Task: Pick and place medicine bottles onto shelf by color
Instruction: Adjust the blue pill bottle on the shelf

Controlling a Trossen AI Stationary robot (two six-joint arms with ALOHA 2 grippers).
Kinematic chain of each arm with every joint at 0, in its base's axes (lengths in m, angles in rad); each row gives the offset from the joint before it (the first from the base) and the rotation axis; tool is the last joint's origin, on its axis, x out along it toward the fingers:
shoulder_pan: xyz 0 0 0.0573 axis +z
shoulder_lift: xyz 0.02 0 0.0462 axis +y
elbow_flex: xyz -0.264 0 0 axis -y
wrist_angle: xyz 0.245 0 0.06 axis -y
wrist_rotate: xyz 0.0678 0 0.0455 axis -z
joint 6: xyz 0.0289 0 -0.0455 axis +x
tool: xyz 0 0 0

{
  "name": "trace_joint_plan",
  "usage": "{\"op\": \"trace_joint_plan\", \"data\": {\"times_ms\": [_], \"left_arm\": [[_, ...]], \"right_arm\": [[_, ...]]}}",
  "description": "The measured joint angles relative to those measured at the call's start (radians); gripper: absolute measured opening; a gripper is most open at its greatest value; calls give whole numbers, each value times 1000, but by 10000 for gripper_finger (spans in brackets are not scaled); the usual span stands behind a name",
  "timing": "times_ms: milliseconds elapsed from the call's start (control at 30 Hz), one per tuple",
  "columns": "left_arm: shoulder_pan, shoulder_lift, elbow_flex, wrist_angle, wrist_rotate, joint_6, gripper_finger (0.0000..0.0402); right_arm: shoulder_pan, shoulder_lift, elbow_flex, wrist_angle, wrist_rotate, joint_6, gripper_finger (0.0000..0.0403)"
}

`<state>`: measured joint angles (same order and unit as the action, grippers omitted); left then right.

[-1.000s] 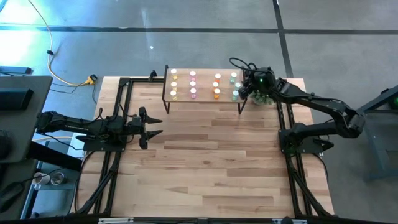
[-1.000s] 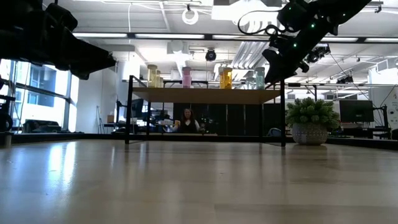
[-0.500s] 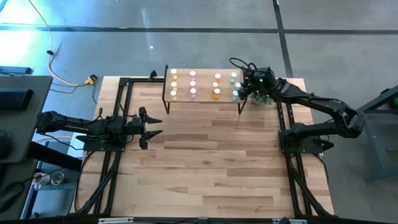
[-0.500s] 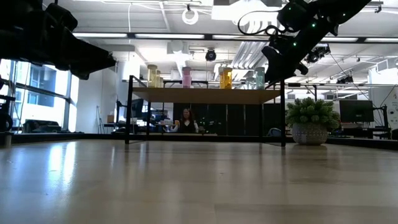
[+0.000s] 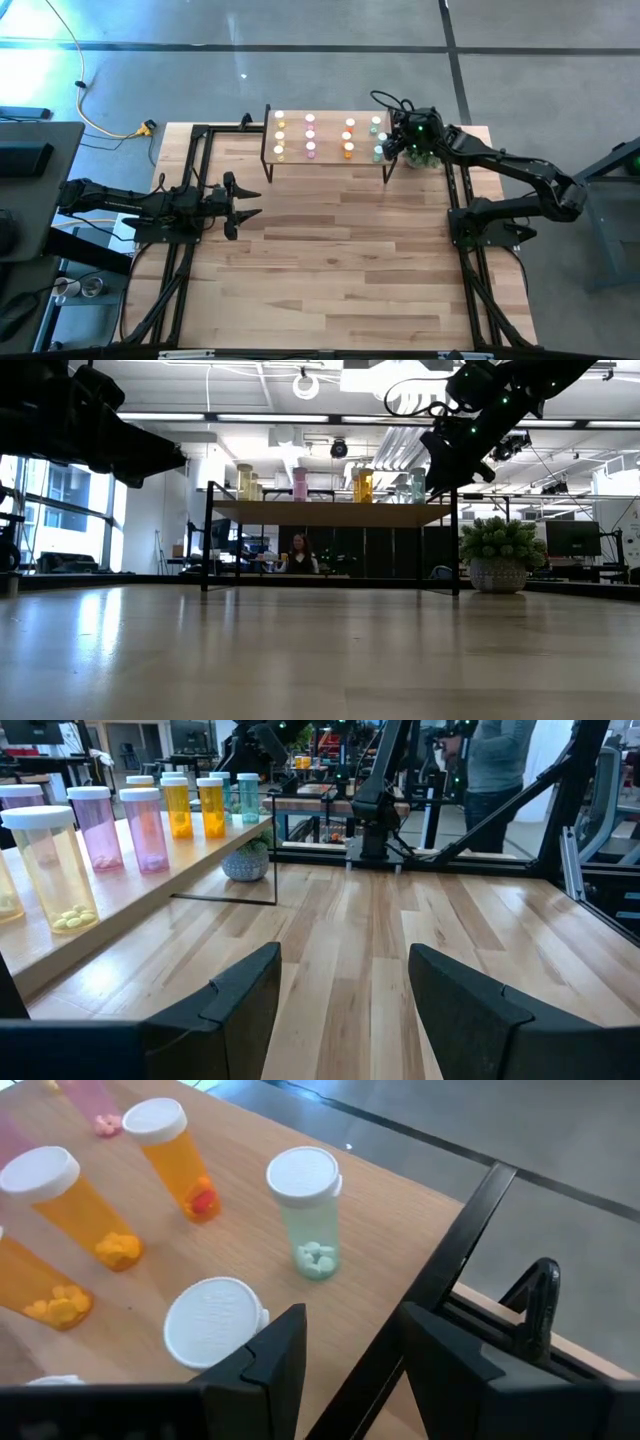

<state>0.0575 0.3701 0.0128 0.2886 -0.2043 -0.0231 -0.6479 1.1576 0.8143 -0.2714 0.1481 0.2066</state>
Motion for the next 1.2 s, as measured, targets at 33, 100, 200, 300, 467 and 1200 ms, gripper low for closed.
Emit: {"op": "trace_joint_plan", "data": {"times_ms": [33, 100, 200, 300, 467, 1200], "left_arm": [[0, 0, 0, 0, 0, 0, 211], [0, 0, 0, 0, 0, 0, 211], [0, 0, 0, 0, 0, 0, 211], [0, 0, 0, 0, 0, 0, 211], [0, 0, 0, 0, 0, 0, 211], [0, 0, 0, 0, 0, 0, 211]], "right_arm": [[1, 0, 0, 0, 0, 4, 149], [1, 0, 0, 1, -3, 17, 149], [1, 0, 0, 2, -5, 37, 149], [1, 0, 0, 2, -8, 56, 149], [2, 0, 1, 2, -29, 81, 149], [17, 2, 1, 4, -5, 96, 149]]}}
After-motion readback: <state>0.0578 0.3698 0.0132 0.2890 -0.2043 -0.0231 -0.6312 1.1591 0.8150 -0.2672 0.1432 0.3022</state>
